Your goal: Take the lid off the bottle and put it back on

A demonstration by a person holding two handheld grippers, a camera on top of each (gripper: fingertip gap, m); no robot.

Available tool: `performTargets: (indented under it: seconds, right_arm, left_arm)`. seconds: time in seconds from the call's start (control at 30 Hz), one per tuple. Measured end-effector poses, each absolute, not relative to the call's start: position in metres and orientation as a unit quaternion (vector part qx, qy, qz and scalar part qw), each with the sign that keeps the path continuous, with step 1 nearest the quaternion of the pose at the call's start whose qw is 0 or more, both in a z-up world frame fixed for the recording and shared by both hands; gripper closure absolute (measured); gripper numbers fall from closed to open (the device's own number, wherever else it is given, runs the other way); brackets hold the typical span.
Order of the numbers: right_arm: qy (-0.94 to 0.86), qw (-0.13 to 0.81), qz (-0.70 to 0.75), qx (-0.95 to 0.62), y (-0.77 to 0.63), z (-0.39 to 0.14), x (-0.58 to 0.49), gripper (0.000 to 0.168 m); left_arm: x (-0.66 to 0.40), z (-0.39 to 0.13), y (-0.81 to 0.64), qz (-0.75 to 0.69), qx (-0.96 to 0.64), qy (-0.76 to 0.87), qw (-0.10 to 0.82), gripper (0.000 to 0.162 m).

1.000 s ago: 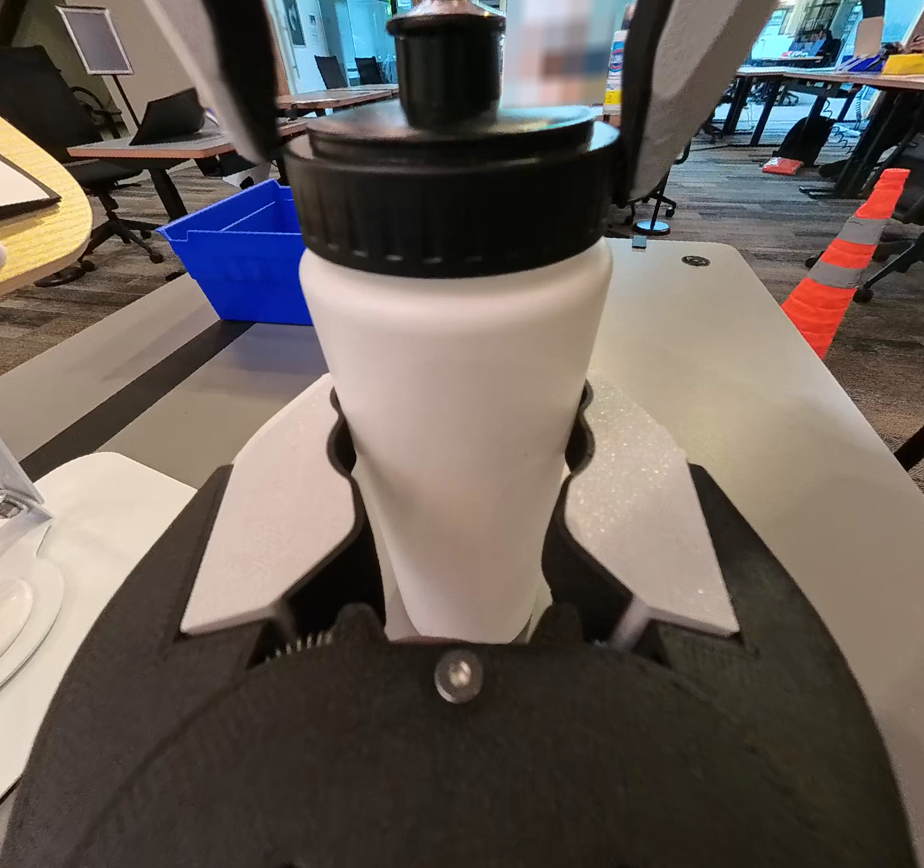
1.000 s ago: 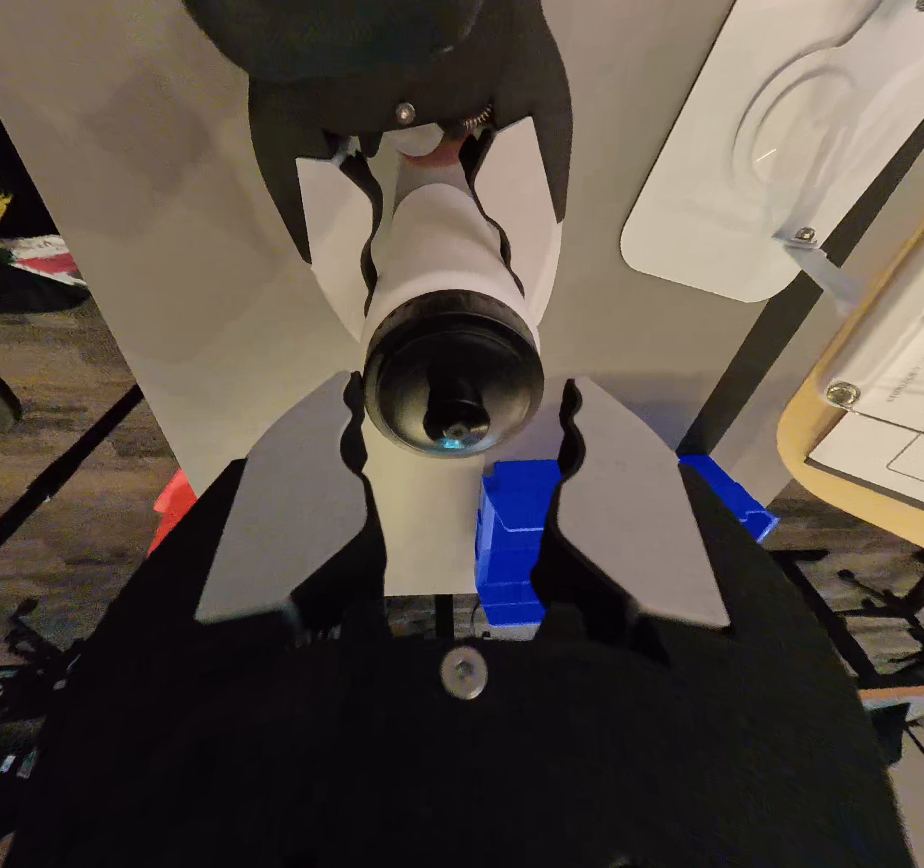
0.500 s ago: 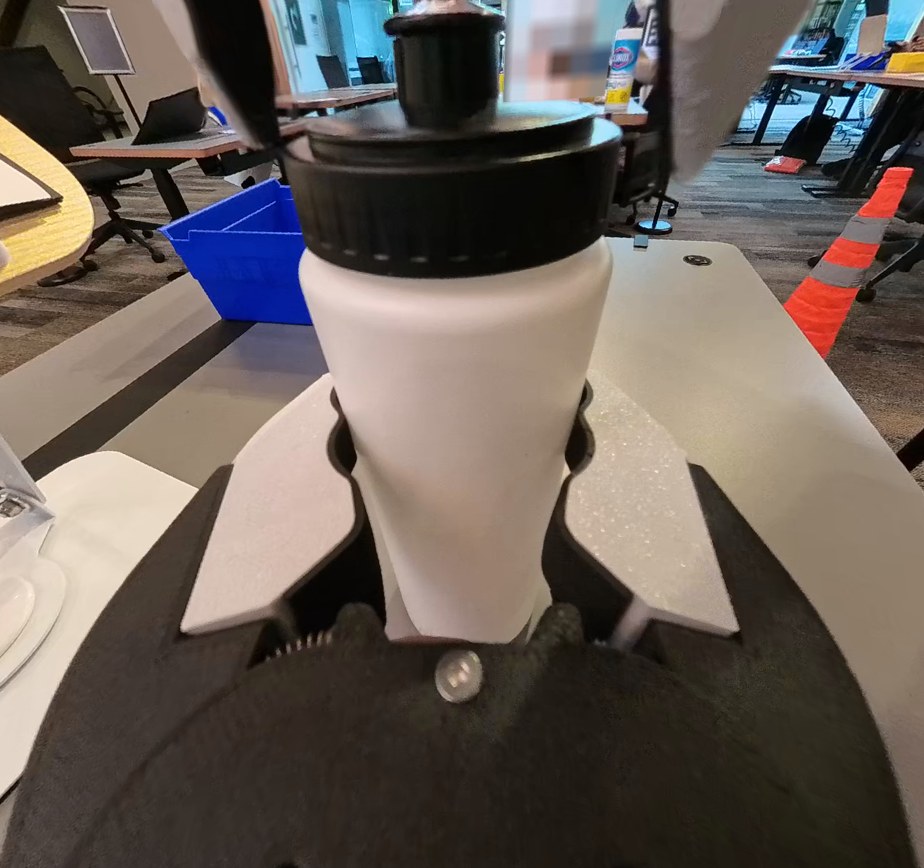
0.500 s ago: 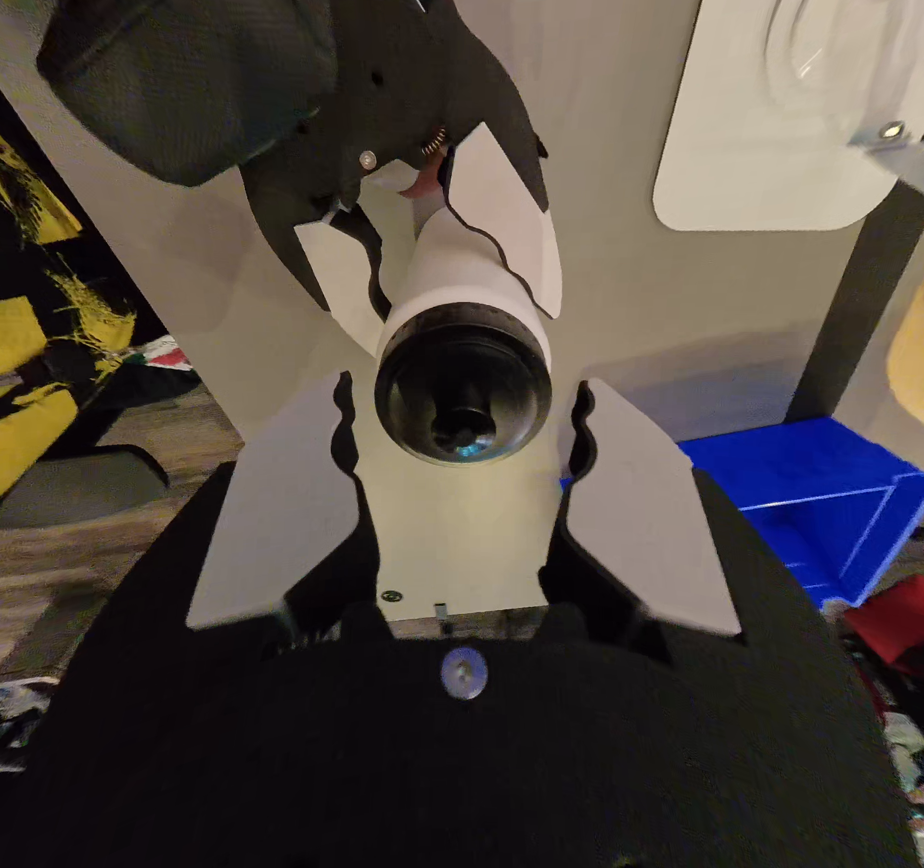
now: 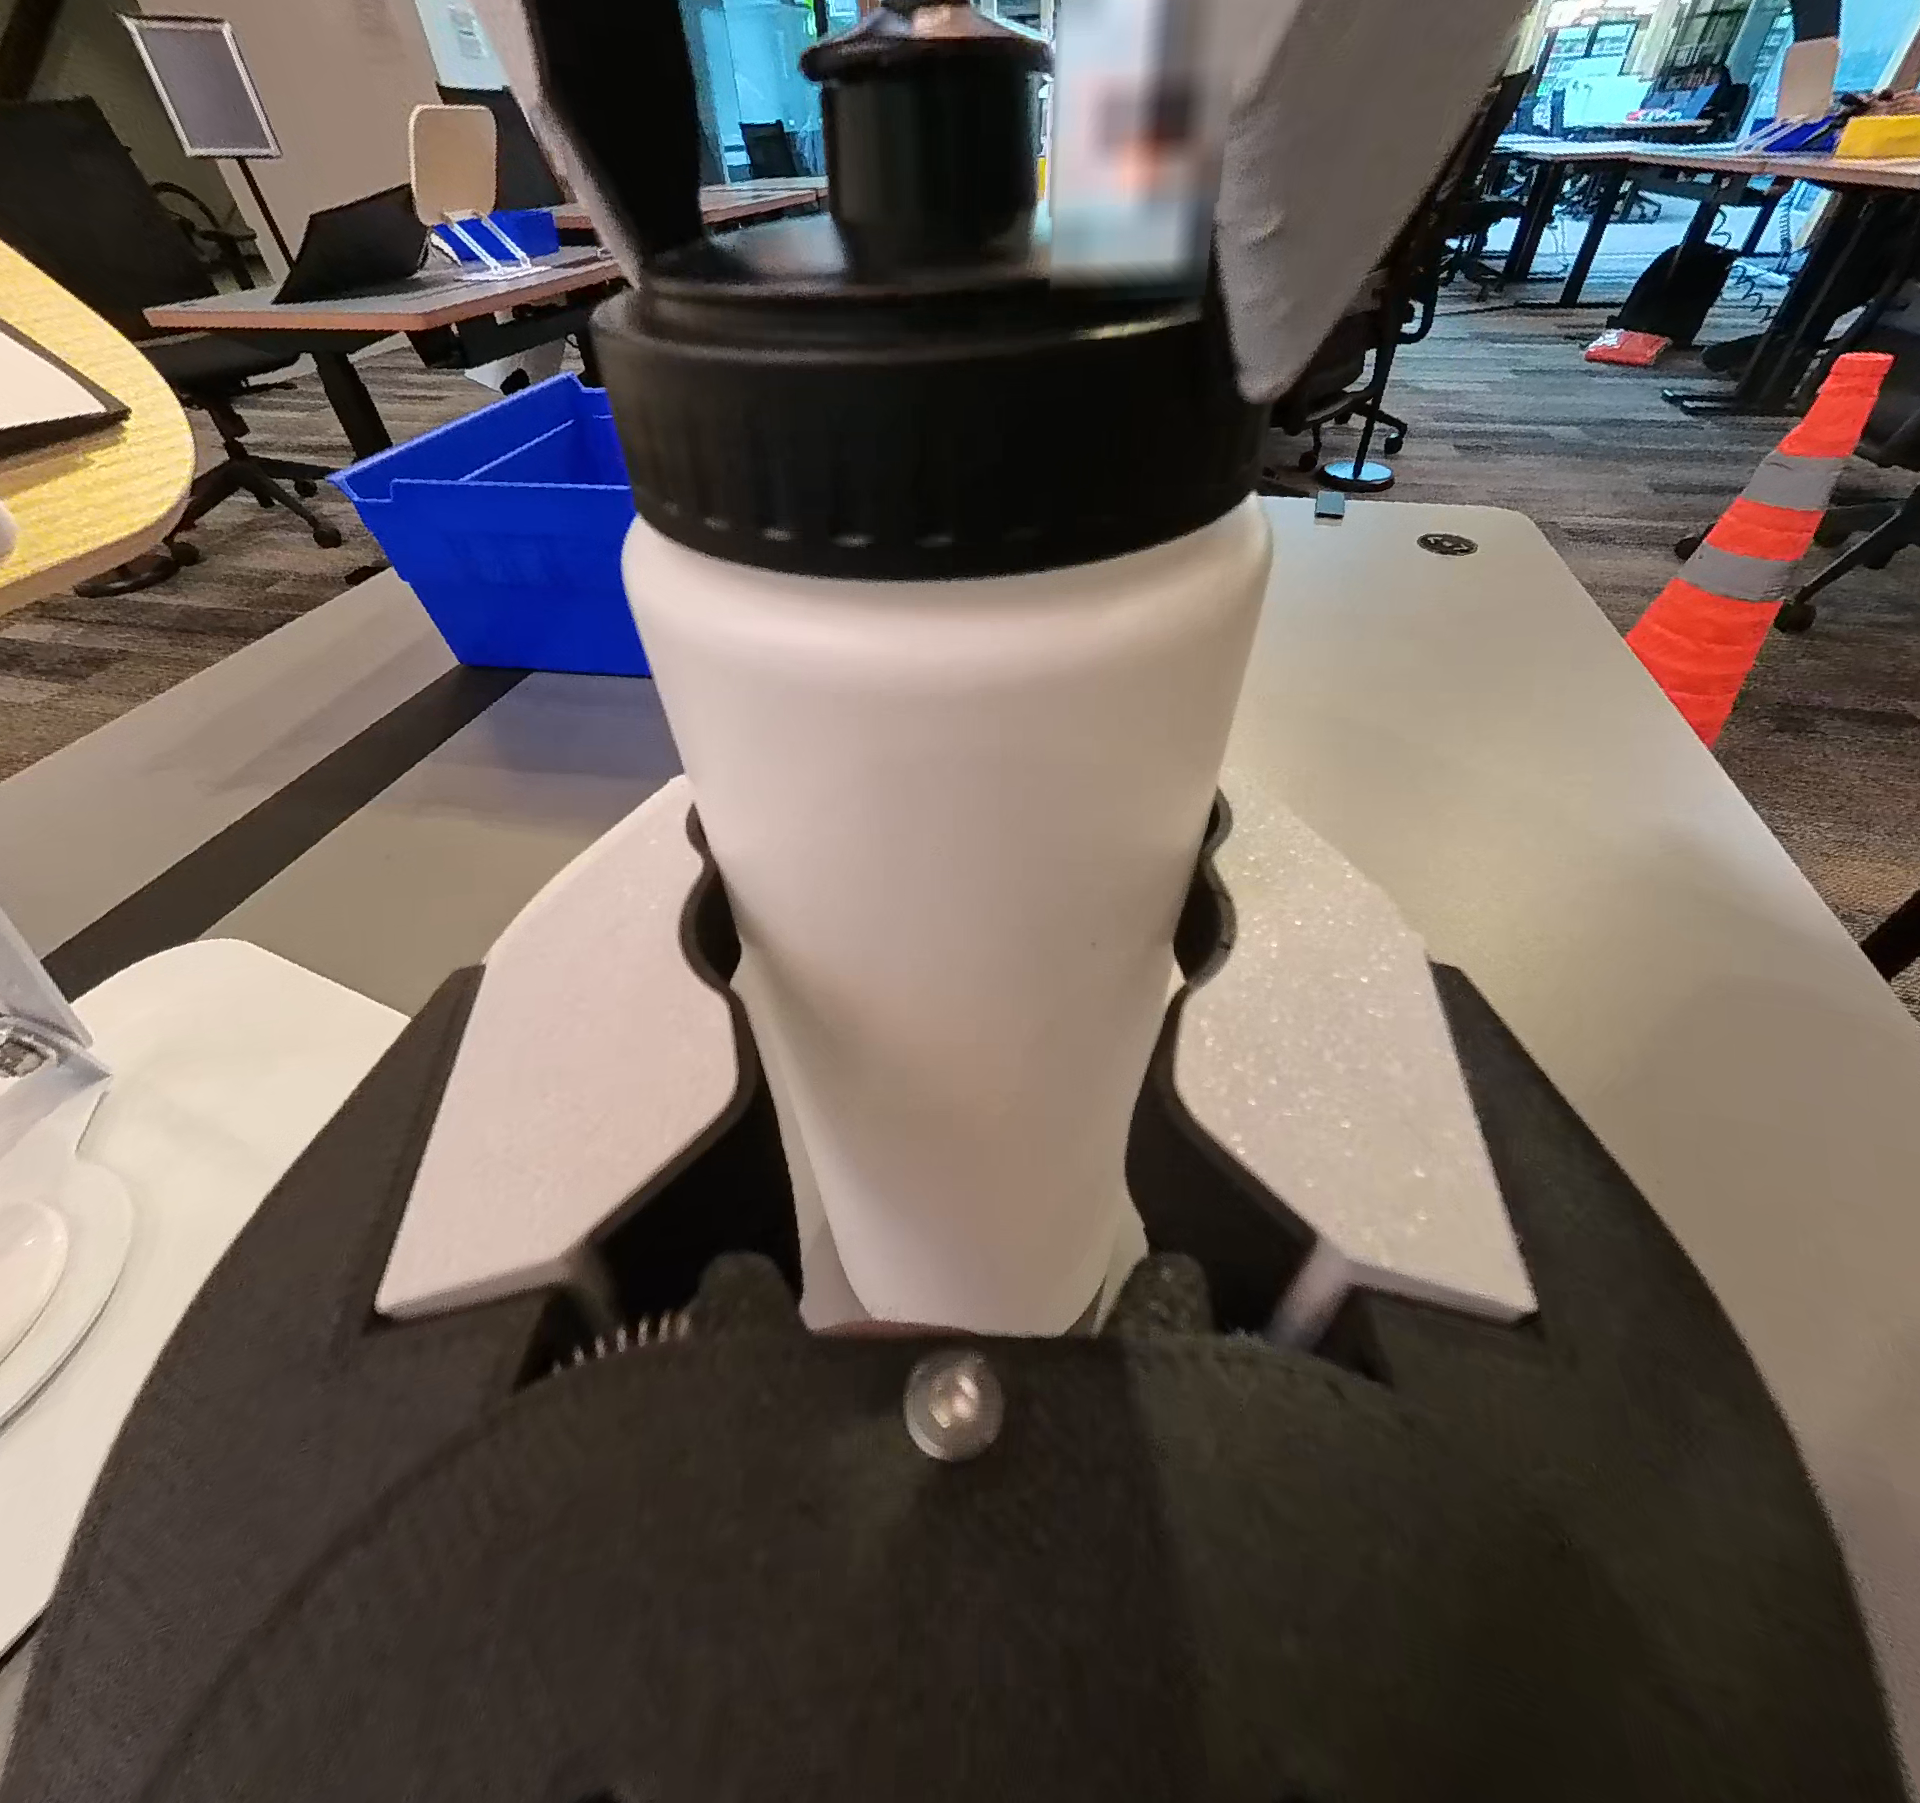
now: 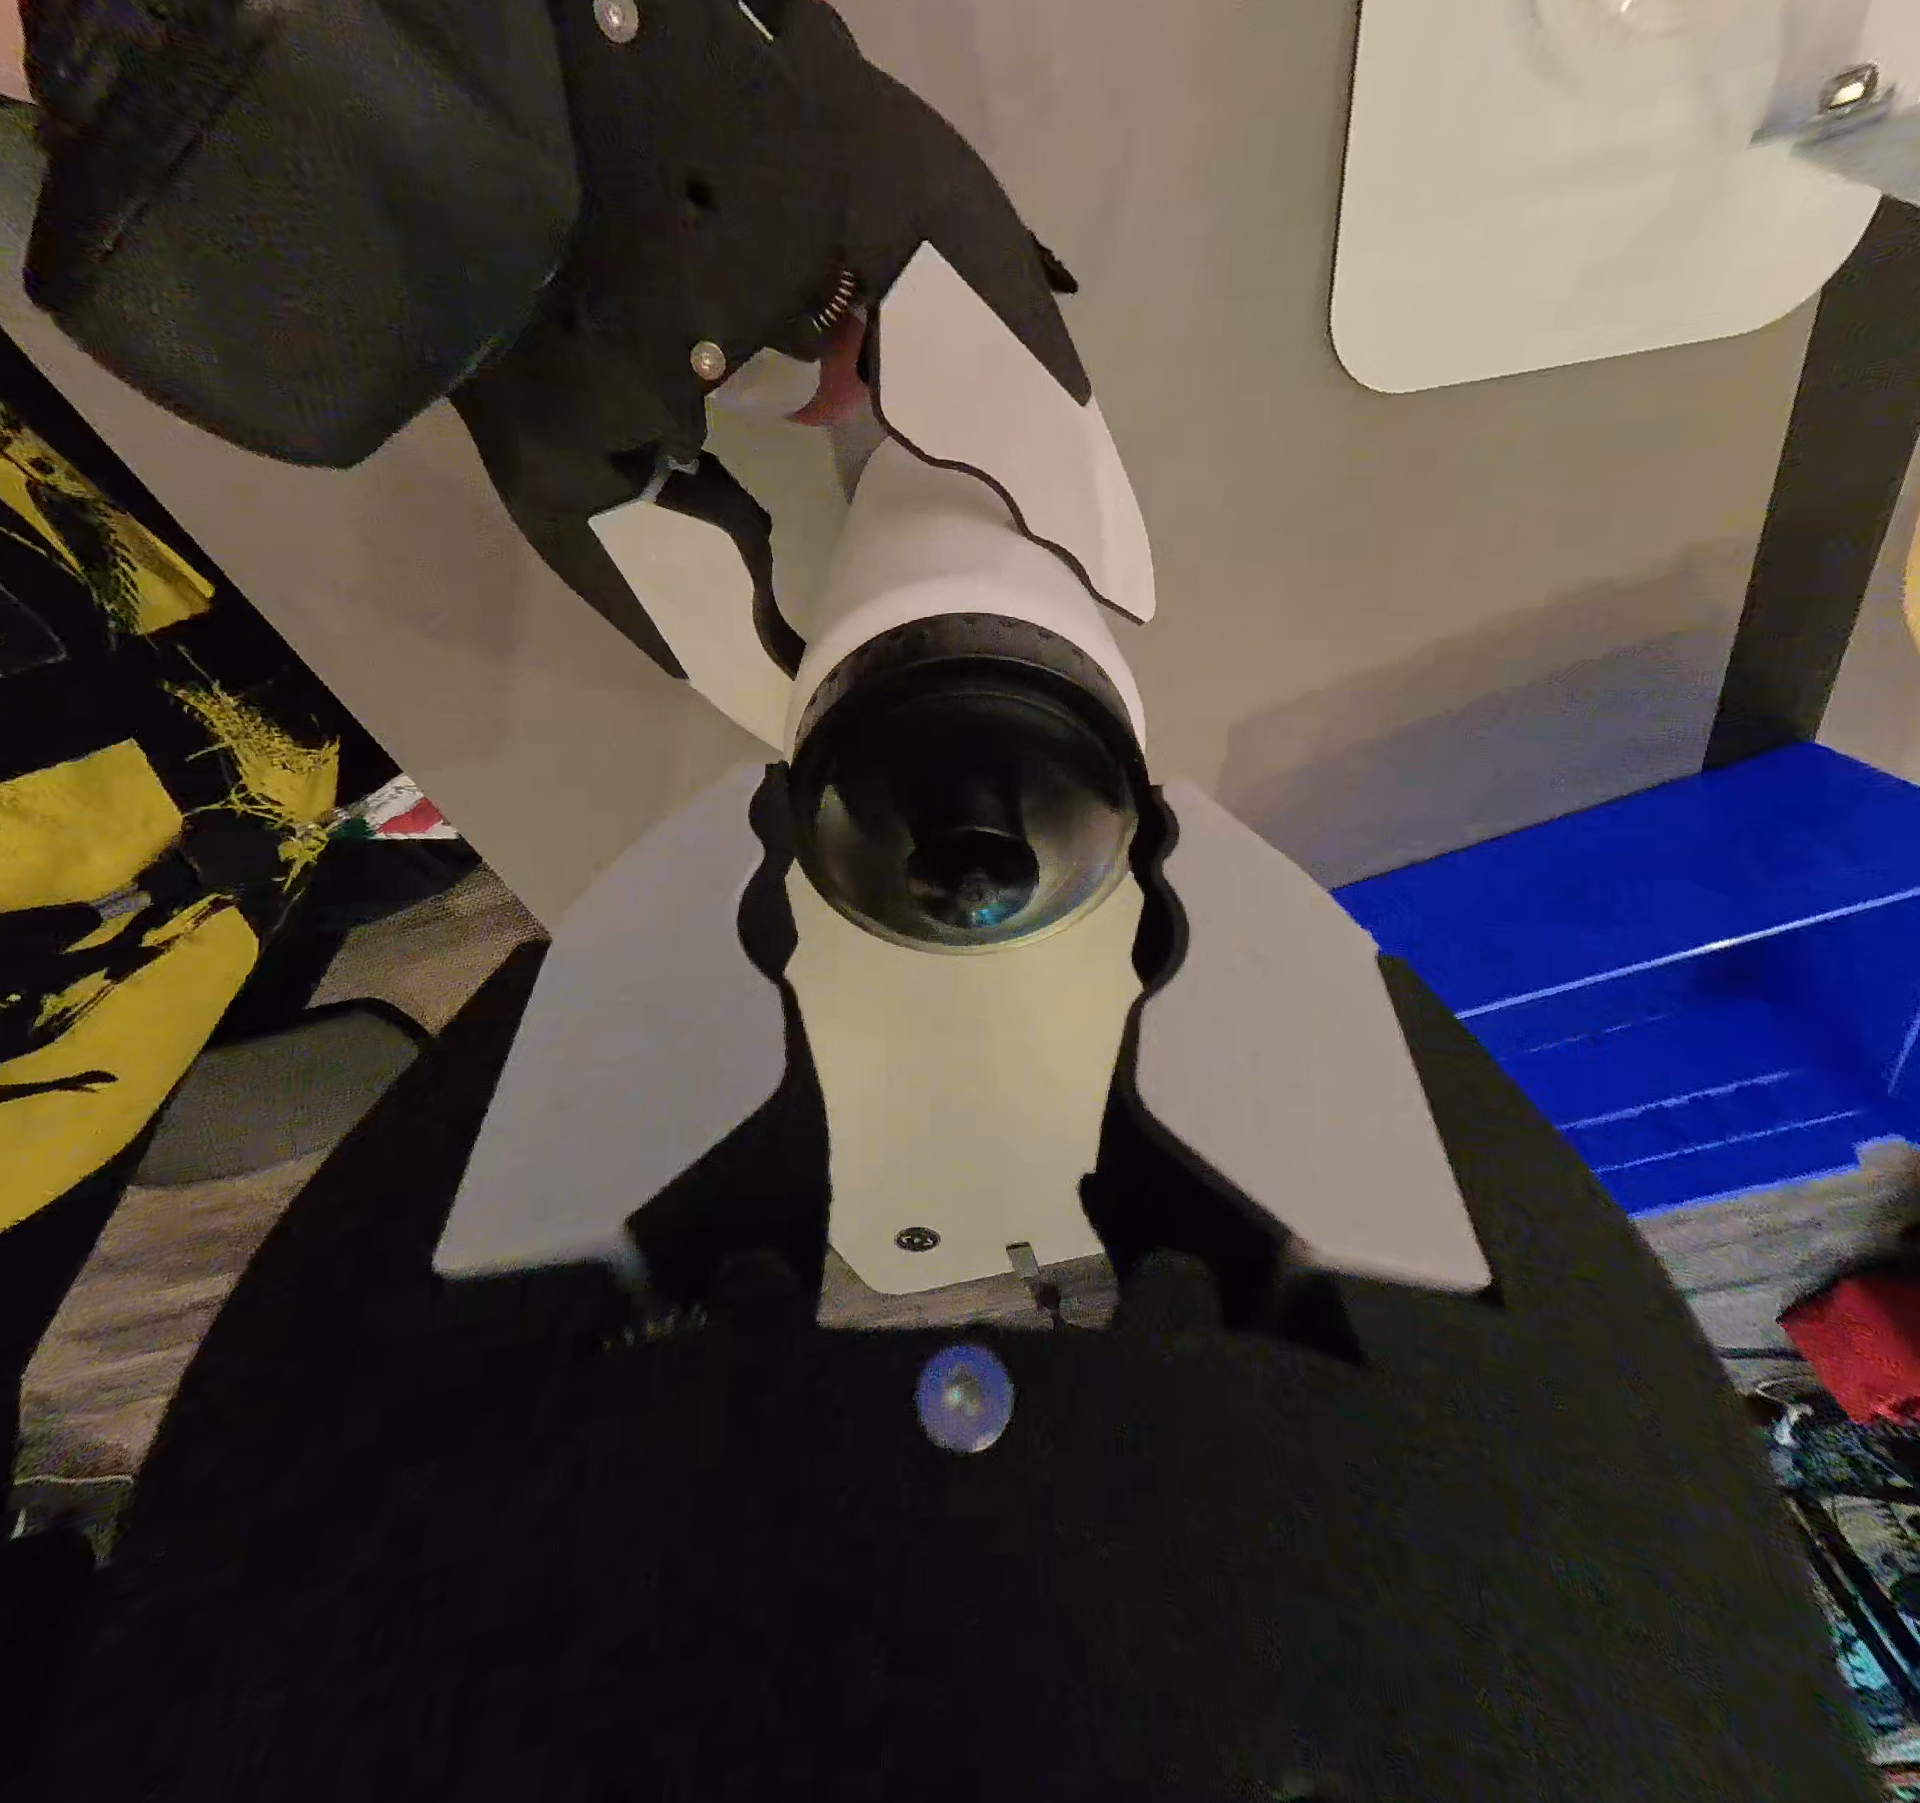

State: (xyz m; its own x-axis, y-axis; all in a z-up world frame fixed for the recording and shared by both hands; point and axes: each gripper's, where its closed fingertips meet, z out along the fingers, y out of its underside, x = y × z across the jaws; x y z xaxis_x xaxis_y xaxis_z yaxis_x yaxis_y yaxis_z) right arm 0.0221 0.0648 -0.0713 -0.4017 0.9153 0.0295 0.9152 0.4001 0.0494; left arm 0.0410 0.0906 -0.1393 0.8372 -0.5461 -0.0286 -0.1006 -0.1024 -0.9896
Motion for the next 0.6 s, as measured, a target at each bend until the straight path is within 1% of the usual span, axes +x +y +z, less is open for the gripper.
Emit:
performTargets:
  seconds: [0.07, 0.1, 0.13, 0.2, 0.23, 0.3, 0.33, 0.4, 0.53, 0.6]
  right_arm:
    - [0.844, 0.005, 0.025, 0.537, 0.065, -0.071, 0.021, 0.104]
    - [0.856, 0.004, 0.018, 0.516, 0.064, -0.070, 0.020, 0.098]
    - [0.872, -0.005, 0.012, 0.490, 0.063, -0.068, 0.018, 0.088]
    - [0.901, -0.017, 0.035, 0.432, 0.068, -0.069, 0.021, 0.084]
    - [0.914, -0.020, 0.053, 0.403, 0.073, -0.070, 0.024, 0.084]
    - [0.927, -0.011, 0.063, 0.370, 0.075, -0.073, 0.027, 0.092]
    - [0.927, 0.003, 0.056, 0.370, 0.072, -0.074, 0.030, 0.100]
    - [0.920, 0.005, 0.054, 0.389, 0.071, -0.074, 0.030, 0.100]
    - [0.838, 0.024, 0.032, 0.544, 0.069, -0.074, 0.029, 0.100]
    - [0.827, 0.017, 0.030, 0.562, 0.068, -0.075, 0.029, 0.100]
  left_arm:
    - [0.041, -0.139, 0.091, -0.176, -0.722, 0.224, 0.631, 0.078]
    - [0.041, -0.139, 0.091, -0.176, -0.722, 0.224, 0.631, 0.078]
    - [0.041, -0.139, 0.091, -0.176, -0.721, 0.224, 0.631, 0.078]
    - [0.041, -0.139, 0.091, -0.176, -0.721, 0.224, 0.631, 0.078]
    - [0.041, -0.139, 0.091, -0.177, -0.721, 0.224, 0.631, 0.078]
    - [0.041, -0.139, 0.091, -0.177, -0.721, 0.224, 0.631, 0.078]
    - [0.041, -0.139, 0.091, -0.177, -0.721, 0.224, 0.631, 0.078]
    - [0.041, -0.139, 0.091, -0.177, -0.721, 0.224, 0.631, 0.078]
    - [0.041, -0.139, 0.092, -0.178, -0.721, 0.222, 0.631, 0.078]
    - [0.041, -0.139, 0.091, -0.177, -0.720, 0.223, 0.632, 0.078]
